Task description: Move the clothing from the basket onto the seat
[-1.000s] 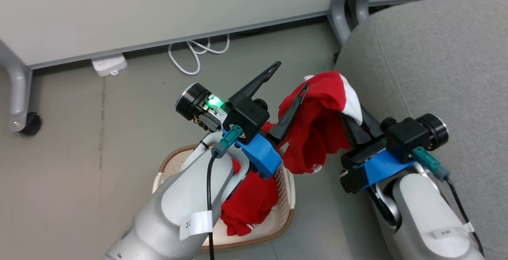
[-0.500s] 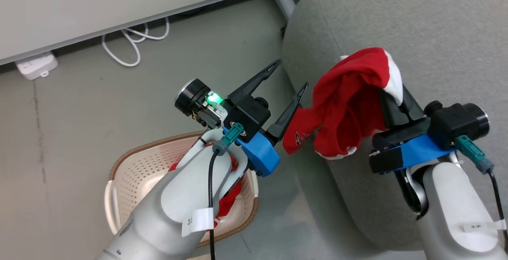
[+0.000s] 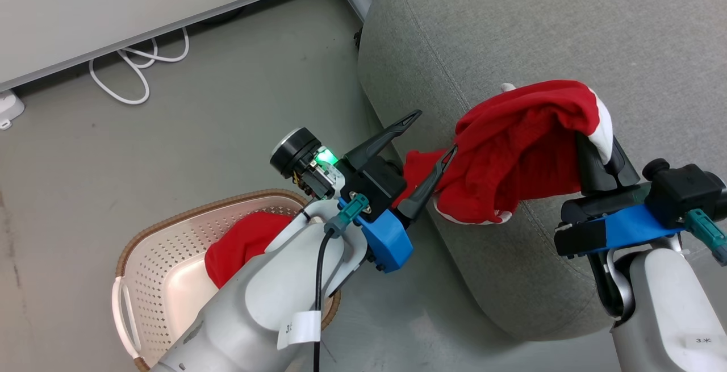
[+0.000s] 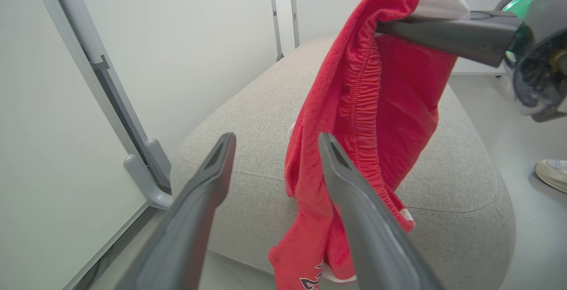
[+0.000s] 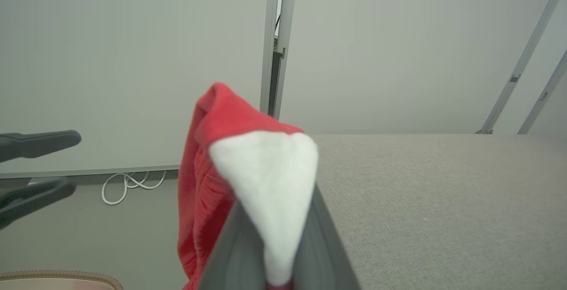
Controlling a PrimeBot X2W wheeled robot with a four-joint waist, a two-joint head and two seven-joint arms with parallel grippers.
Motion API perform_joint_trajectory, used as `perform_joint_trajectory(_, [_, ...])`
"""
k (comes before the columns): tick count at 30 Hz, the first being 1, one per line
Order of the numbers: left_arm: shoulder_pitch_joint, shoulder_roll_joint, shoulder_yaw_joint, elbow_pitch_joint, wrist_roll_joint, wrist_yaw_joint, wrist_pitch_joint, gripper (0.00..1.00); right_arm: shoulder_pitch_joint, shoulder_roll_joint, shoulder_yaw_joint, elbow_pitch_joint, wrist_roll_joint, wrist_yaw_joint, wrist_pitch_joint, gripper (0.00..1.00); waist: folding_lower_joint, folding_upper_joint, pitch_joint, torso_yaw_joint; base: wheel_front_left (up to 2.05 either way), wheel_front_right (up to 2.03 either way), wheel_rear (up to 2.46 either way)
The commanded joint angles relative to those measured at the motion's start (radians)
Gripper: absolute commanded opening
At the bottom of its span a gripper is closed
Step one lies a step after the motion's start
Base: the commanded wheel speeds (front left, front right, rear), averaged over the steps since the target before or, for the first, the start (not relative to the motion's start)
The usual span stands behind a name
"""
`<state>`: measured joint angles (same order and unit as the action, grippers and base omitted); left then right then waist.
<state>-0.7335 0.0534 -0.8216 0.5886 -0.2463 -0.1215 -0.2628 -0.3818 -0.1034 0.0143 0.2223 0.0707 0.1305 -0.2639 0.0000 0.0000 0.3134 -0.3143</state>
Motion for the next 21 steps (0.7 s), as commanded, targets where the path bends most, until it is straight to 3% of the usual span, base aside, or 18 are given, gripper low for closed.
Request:
perform_joint_trajectory(1, [0.005,0.001,-0.002,0.003,-0.004,-0.002,-0.003,1.00,0.007,0.003,-0.004,-0.006,-0.004,0.000,-0.001,0.00,0.0000,0.0000,0.001,-0.003,0.00,0.00,0.00])
perform_joint_trajectory(14, [-0.010,-0.002,-0.017,0.000,-0.010,-0.004,-0.003,1.00,-0.013,0.003,-0.019,-0.023,-0.015,0.000,-0.001,0.00,0.0000,0.0000,0.011,-0.002,0.00,0.00,0.00])
perform_joint_trajectory(21, [-0.044,-0.002,-0.008,-0.012,0.004,0.007,-0.003,1.00,-0.124,-0.035,-0.035,-0.064,-0.021,0.000,-0.001,0.00,0.0000,0.0000,0.073,-0.002,0.00,0.00,0.00])
